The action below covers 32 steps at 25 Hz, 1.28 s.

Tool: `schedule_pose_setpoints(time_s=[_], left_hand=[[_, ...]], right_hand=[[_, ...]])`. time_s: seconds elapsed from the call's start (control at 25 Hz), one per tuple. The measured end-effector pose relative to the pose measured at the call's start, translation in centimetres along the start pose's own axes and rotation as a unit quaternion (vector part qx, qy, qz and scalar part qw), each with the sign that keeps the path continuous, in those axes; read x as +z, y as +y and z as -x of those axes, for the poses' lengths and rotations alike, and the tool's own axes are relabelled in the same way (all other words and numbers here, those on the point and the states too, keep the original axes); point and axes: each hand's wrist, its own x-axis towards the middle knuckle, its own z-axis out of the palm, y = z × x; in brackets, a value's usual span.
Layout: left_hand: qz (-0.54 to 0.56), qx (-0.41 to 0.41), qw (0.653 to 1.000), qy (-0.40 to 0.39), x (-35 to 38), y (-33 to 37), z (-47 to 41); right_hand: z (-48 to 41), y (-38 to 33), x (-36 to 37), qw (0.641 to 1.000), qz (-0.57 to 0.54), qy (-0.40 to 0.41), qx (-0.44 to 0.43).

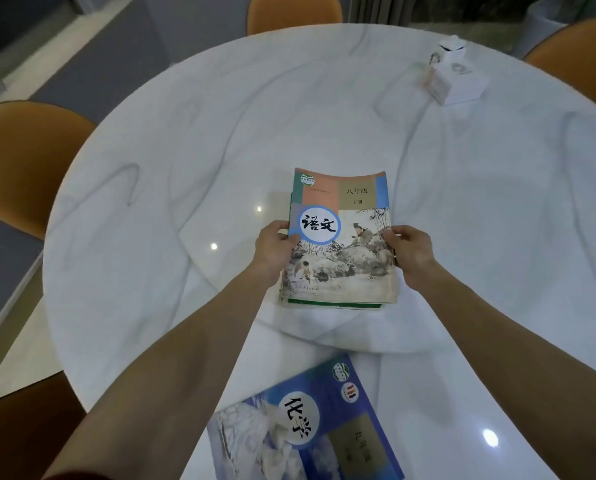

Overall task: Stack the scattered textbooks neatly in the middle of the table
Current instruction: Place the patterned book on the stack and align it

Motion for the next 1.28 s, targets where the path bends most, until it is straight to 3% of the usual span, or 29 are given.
schedule_pose_setpoints(time_s=[0.32,0.48,0.68,1.04,1.28], left_hand=[[-0.099,0.031,0.995,0.004,0.8,-2.1,-2.0],[-0.228,0.082,0.97,0.022,1.2,-2.5,-2.4],[-0.319,0.08,0.944,0.034,1.4,-3.7,-2.4],[-0.307,0.074,0.949,0.011,1.6,-4.1,-2.2],[-0.364,0.076,0.928,-0.006,1.6,-3.8,-2.1]], right_hand=[[-2.4,2.9,1.5,0.993,0.105,0.045,0.003],[-2.7,3.4,2.0,0.984,0.156,0.079,-0.046],[-2.7,3.9,2.4,0.967,0.221,0.098,-0.08],[-2.8,3.7,2.6,0.962,0.243,0.112,-0.058],[-2.6,3.2,2.8,0.961,0.254,0.105,-0.031]])
